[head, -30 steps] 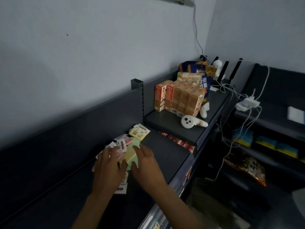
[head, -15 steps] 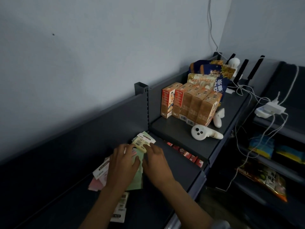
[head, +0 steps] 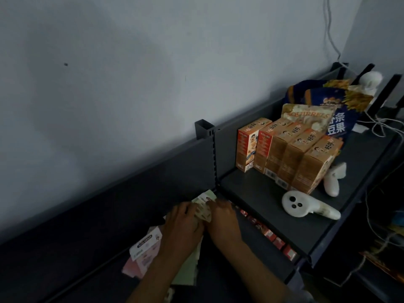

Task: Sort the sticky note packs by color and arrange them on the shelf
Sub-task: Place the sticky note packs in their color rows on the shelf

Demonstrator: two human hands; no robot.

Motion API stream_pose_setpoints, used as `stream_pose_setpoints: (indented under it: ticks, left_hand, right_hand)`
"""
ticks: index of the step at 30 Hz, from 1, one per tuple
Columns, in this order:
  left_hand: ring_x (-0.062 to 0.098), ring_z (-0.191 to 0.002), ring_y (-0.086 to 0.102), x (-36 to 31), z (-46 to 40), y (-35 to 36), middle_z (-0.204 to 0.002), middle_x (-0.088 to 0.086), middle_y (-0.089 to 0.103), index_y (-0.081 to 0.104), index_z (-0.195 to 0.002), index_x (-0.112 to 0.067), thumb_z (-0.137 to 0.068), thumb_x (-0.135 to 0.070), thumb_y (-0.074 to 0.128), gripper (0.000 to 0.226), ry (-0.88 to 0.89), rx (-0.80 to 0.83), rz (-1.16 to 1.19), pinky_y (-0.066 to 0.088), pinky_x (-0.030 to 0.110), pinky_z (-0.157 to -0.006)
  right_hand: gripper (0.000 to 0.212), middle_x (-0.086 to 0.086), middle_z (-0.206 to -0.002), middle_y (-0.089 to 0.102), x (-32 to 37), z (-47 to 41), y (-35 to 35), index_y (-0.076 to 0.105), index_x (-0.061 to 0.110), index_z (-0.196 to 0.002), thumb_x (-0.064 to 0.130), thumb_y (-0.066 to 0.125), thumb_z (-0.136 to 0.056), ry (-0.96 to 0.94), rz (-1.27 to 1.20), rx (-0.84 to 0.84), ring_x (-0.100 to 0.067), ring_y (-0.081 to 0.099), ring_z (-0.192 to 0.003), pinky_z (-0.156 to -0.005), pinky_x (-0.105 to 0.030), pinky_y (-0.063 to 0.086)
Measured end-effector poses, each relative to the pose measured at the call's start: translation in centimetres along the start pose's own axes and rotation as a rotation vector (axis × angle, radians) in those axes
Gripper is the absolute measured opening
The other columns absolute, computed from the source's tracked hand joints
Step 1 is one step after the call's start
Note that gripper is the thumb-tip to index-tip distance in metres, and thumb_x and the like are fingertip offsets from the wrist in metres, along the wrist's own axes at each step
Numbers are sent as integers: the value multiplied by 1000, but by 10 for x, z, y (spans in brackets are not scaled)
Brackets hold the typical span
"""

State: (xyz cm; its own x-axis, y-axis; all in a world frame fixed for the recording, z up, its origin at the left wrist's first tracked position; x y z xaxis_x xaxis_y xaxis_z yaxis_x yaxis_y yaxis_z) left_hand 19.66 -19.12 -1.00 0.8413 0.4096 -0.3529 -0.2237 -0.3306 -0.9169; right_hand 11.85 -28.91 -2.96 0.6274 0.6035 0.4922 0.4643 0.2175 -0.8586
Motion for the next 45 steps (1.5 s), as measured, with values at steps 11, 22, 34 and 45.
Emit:
stream_pose_setpoints:
  ticks: [11, 22, 34, 45]
  left_hand:
    - [19, -115, 55, -2, -6, -45, -131, -6, 60, 64, -127, -28, -86, -29, 44, 46, 72, -163, 43, 43, 38, -96]
    - [7, -85, 69, 30, 49, -93, -91, -11, 72, 68, -105, -24, -92, -21, 71, 13, -377, -439, 640, 55, 27, -70]
    - [3, -112, 57, 43, 108, -97, -125, -17, 58, 57, -126, -39, -99, -30, 61, 28, -414, -379, 391, 48, 23, -90]
    - [6, -52, 54, 109, 222, -114, -68, -3, 66, 67, -106, -8, -100, -21, 60, 16, -888, -698, 893, 45, 19, -49]
  right_hand:
    - [21, 11, -65, 57, 32, -3, -38, 53, 25, -66, 35, 57, -84, -216, -408, -73, -11, 53, -62, -65, -38, 46]
    - [32, 0, -104, 66, 54, 22, -18, 50, 27, -124, 26, 63, -96, 137, -1151, 300, -12, 68, -91, -78, -36, 60]
    - [24, 8, -111, 68, 101, 40, -8, 65, 27, -121, 21, 59, -99, -193, -958, 331, -4, 63, -99, -83, -27, 53]
    - [42, 3, -116, 63, 179, 107, 45, 40, 34, -137, 18, 56, -101, -37, -1142, 660, -18, 71, -89, -59, -39, 62]
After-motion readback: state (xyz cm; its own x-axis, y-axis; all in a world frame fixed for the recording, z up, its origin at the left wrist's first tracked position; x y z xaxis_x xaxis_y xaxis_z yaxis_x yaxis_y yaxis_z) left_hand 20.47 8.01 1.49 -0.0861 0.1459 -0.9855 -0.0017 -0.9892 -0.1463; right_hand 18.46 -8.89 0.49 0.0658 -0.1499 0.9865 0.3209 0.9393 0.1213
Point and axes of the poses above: each hand's wrist, its own z-axis away from the middle knuckle, its own y-axis out of the palm, x = y × z, the point moved 10 cm from there along -z, towards the middle knuckle
